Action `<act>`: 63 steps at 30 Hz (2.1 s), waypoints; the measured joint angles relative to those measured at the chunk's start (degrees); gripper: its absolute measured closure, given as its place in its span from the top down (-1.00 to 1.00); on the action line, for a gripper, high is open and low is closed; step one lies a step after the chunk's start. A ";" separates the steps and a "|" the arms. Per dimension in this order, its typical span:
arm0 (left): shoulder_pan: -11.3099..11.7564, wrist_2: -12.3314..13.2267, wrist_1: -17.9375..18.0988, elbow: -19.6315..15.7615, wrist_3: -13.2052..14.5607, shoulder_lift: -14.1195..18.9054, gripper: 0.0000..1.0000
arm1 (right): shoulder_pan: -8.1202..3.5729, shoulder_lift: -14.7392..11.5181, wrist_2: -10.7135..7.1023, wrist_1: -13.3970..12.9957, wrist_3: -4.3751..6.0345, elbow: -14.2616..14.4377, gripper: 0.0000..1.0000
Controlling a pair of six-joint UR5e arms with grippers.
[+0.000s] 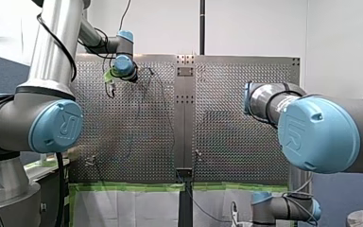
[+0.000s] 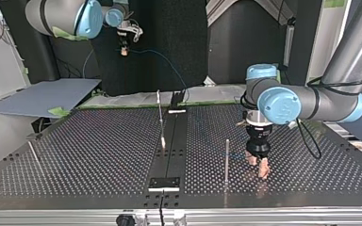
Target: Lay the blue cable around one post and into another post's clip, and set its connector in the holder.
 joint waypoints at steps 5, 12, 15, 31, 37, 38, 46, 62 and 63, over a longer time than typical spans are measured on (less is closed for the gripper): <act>0.02 0.00 0.00 -0.01 -0.02 0.01 1.00 | -0.15 -2.48 -0.04 2.46 1.10 -0.01 -1.00; 0.03 0.04 0.01 -0.01 -0.08 -0.01 1.00 | -0.59 -5.98 -0.65 5.96 1.53 -0.02 -1.00; 0.03 0.07 0.01 -0.01 -0.14 0.00 1.00 | -0.72 -7.43 -1.44 7.42 1.45 -0.04 -1.00; 0.03 0.09 0.06 -0.02 -0.18 0.00 1.00 | -0.82 -15.50 -6.14 12.36 -0.34 -0.01 -1.00; 0.03 0.09 0.09 0.03 -0.18 -0.01 1.00 | -1.01 -18.62 -7.71 11.64 -0.38 0.21 -1.00; 0.03 0.09 0.09 0.03 -0.18 -0.01 1.00 | -1.05 -19.15 -8.06 11.39 -0.35 0.38 -1.00; 0.10 0.09 0.09 -0.01 -0.18 -0.01 1.00 | -1.36 -23.85 -10.49 8.01 -0.52 2.87 -1.00; 0.25 0.29 0.06 -0.04 -0.35 -0.01 1.00 | -2.26 -32.11 -11.02 3.37 -0.55 5.89 -1.00; 0.26 0.31 0.07 -0.03 -0.37 -0.01 1.00 | -2.35 -32.51 -10.99 3.27 -0.52 5.91 -1.00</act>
